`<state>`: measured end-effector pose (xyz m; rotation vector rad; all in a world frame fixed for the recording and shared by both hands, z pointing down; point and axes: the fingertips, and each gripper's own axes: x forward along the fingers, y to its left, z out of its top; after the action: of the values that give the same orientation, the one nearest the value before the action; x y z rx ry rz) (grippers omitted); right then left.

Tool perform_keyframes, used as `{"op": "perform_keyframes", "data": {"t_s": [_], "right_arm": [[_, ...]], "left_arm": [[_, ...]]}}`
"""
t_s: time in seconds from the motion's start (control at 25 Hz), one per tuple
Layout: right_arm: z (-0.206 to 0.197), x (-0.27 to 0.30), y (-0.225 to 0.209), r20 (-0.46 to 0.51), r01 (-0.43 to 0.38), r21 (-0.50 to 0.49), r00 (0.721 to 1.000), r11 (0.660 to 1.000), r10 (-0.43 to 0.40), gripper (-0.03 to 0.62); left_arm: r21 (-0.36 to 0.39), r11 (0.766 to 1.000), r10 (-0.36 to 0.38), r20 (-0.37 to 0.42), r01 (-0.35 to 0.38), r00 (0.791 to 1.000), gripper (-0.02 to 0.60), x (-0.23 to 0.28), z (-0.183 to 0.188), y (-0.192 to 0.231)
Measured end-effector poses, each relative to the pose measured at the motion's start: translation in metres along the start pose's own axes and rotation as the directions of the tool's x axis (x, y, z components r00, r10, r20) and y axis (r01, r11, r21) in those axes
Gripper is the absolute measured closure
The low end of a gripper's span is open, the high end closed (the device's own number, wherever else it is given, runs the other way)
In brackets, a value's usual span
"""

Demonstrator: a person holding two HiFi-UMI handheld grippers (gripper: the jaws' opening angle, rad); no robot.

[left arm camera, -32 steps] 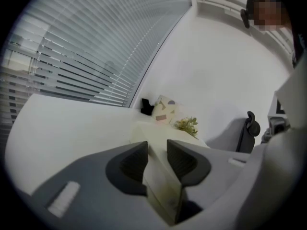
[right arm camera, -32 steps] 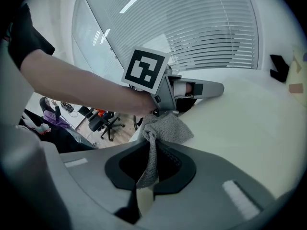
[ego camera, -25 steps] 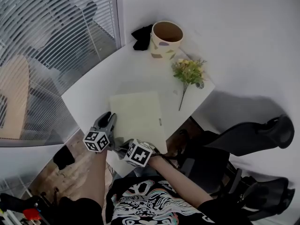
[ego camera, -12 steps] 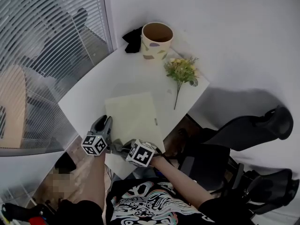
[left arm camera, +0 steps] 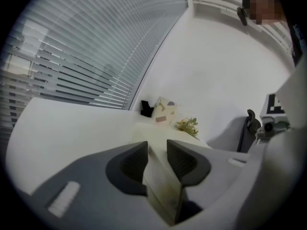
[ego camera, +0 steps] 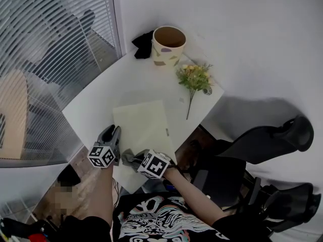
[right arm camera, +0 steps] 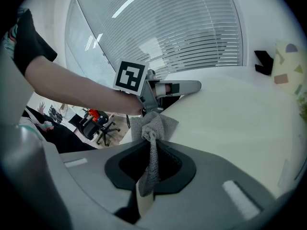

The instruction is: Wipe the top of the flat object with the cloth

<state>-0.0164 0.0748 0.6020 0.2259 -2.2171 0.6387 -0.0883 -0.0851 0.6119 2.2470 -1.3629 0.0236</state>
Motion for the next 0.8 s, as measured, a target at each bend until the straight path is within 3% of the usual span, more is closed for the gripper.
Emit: {"op": "perform_keyframes", "data": {"t_s": [0.8], "right_arm": [[-0.012,-0.023,-0.024,0.032,0.053,0.051,0.998,0.997,-0.054,0.577]], "left_arm": [[0.016,1.000,0.007,0.012,-0.007,1.000,0.400,-0.001,0.002,0.000]]}}
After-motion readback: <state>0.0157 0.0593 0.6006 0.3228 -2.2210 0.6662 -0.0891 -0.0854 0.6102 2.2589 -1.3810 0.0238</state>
